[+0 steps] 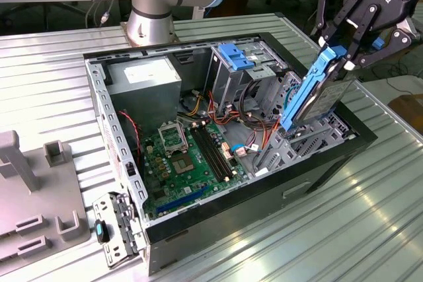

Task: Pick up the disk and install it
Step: 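Insert the disk into the insertion slot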

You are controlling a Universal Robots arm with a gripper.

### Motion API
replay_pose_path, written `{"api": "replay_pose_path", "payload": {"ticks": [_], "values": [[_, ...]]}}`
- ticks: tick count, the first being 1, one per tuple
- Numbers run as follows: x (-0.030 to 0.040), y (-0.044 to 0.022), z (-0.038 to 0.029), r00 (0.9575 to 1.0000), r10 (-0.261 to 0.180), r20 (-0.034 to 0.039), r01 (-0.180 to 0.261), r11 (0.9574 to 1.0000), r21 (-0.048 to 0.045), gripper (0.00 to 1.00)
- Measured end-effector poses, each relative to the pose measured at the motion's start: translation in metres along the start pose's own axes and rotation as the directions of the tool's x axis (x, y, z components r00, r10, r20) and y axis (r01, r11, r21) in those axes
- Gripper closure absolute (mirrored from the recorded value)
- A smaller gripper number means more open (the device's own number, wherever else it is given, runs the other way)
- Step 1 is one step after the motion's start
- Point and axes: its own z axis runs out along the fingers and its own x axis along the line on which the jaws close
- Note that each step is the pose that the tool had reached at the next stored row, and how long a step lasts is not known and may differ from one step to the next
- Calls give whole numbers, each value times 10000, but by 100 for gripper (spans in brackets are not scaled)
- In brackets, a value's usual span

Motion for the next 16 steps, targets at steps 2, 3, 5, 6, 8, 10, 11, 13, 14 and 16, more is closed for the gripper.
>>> {"api": "replay_pose_path", "payload": {"ticks": [2,3,5,6,8,10,11,13,14,16], "values": [[2,-28,44,10000,42,-3,-42,10000,-1,63],[3,-47,67,10000,63,-3,-63,10000,0,63],[3,-46,105,10000,66,-2,-66,10000,0,63],[2,-46,122,10000,66,-3,-66,10000,0,63],[3,-45,135,10000,66,-3,-66,10000,-3,63],[3,-45,144,10000,66,-2,-66,10000,-7,63],[4,-45,147,10000,66,-3,-66,10000,-9,63],[6,-45,153,10000,66,-4,-66,10000,-9,63],[7,-44,156,10000,66,-3,-66,10000,-10,63],[9,-44,159,10000,92,-4,-92,10000,-10,63]]}}
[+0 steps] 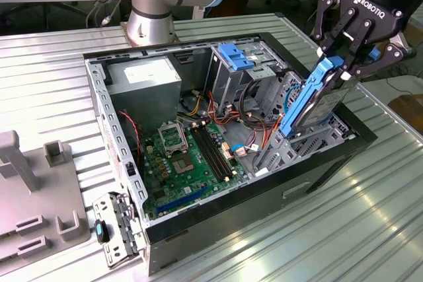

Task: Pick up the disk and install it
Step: 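Insert the disk into the insertion slot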

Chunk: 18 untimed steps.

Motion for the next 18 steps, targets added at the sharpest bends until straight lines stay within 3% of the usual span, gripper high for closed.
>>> {"api": "replay_pose_path", "payload": {"ticks": [18], "values": [[2,2,71,10000,77,0,-77,10000,0,63]]}}
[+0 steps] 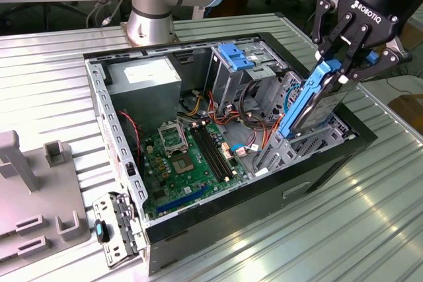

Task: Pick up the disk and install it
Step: 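Insert the disk into the insertion slot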

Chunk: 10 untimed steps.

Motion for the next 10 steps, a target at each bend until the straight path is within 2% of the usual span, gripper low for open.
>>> {"api": "replay_pose_path", "payload": {"ticks": [10], "values": [[-1,2,67,10000,0,-6,0,10000,0,63]]}}
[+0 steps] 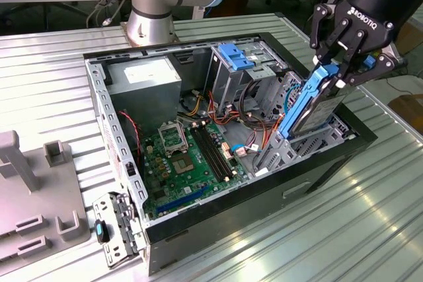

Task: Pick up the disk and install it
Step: 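Insert the disk into the insertion slot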

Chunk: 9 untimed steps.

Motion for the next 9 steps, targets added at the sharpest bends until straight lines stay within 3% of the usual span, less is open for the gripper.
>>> {"api": "replay_pose_path", "payload": {"ticks": [9], "values": [[0,0,29,10000,0,4,0,10000,-11,63]]}}
